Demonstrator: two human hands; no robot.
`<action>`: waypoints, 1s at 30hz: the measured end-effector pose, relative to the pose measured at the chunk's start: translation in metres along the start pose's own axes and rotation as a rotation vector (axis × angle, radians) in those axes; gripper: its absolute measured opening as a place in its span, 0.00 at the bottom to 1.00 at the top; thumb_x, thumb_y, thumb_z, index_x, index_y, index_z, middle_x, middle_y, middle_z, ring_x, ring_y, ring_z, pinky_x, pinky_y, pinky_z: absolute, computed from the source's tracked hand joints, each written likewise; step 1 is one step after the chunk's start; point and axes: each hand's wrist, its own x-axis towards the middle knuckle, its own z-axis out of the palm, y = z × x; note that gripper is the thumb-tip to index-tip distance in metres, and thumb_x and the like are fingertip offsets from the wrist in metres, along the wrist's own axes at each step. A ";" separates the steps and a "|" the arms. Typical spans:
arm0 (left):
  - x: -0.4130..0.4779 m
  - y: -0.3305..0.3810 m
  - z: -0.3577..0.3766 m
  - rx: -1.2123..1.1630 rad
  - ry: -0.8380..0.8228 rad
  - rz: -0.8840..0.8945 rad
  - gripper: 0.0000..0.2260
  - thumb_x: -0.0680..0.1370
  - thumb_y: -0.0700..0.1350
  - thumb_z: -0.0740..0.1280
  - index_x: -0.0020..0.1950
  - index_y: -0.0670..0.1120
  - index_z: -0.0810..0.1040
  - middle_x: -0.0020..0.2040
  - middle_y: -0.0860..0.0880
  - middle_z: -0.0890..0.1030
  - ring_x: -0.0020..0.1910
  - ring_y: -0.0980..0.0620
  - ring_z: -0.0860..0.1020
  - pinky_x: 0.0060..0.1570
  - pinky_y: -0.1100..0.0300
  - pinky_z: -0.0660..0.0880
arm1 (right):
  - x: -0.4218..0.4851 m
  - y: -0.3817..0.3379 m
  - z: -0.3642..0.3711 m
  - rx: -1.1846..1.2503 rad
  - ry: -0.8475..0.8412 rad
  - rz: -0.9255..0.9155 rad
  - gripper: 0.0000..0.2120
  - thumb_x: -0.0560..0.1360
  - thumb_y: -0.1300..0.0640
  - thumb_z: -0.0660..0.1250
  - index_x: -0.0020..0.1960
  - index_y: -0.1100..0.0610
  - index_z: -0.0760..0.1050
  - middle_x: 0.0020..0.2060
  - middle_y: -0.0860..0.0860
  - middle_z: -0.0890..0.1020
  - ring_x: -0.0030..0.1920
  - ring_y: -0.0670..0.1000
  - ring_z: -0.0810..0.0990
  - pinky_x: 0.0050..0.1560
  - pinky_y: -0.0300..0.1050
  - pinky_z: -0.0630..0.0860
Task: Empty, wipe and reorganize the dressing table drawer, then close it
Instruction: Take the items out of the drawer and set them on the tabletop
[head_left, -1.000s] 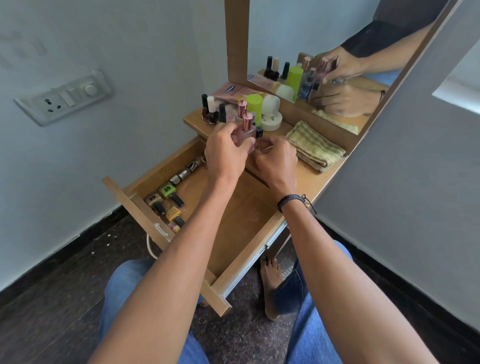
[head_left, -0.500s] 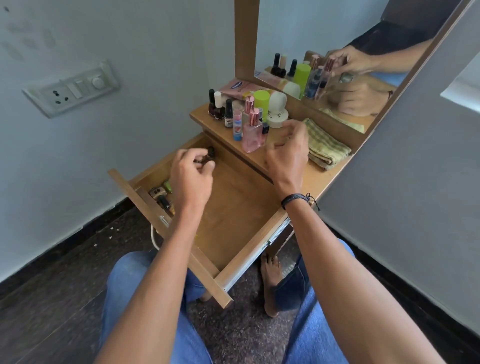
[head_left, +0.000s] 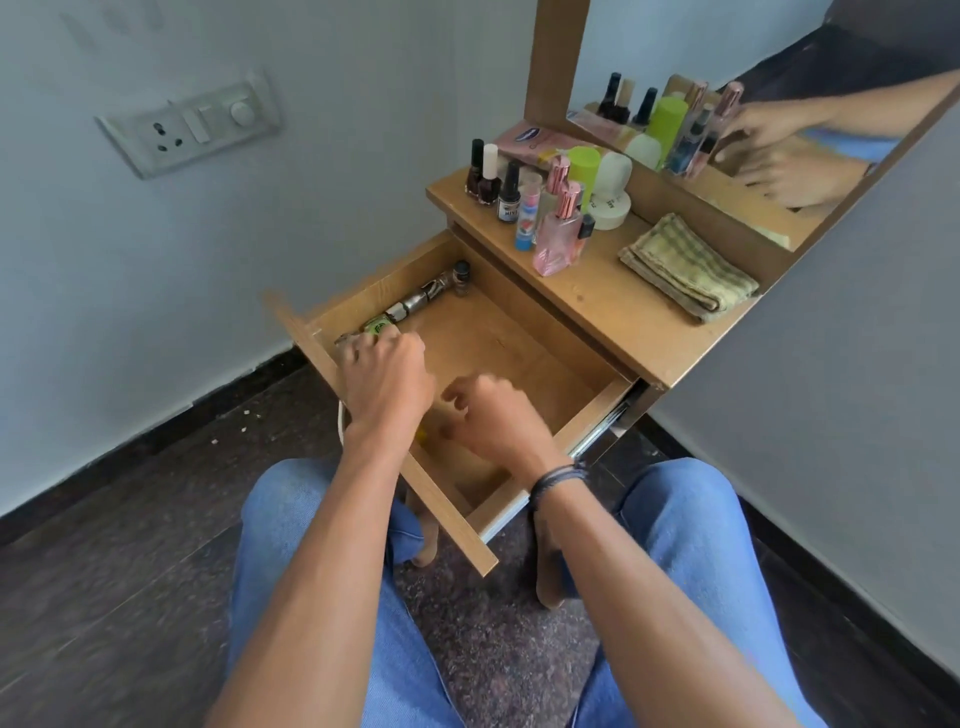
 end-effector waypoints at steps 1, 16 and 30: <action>0.000 0.001 -0.001 0.056 -0.021 -0.013 0.11 0.76 0.39 0.67 0.56 0.49 0.83 0.61 0.48 0.81 0.65 0.43 0.74 0.74 0.37 0.54 | 0.002 -0.005 0.007 -0.037 -0.060 0.005 0.13 0.78 0.54 0.68 0.61 0.53 0.80 0.52 0.52 0.79 0.48 0.56 0.81 0.50 0.52 0.81; 0.004 0.003 -0.005 0.268 -0.305 -0.034 0.11 0.76 0.41 0.64 0.52 0.54 0.81 0.58 0.49 0.81 0.70 0.42 0.72 0.72 0.30 0.35 | 0.007 -0.023 0.024 0.249 -0.130 0.159 0.05 0.75 0.54 0.70 0.49 0.52 0.76 0.43 0.52 0.81 0.45 0.56 0.79 0.40 0.43 0.71; 0.004 0.004 0.000 0.414 -0.378 -0.014 0.06 0.76 0.46 0.68 0.52 0.53 0.79 0.60 0.47 0.80 0.73 0.41 0.68 0.67 0.27 0.31 | -0.034 0.030 -0.040 0.125 0.264 0.259 0.10 0.72 0.45 0.77 0.49 0.49 0.84 0.51 0.47 0.79 0.50 0.49 0.78 0.51 0.47 0.76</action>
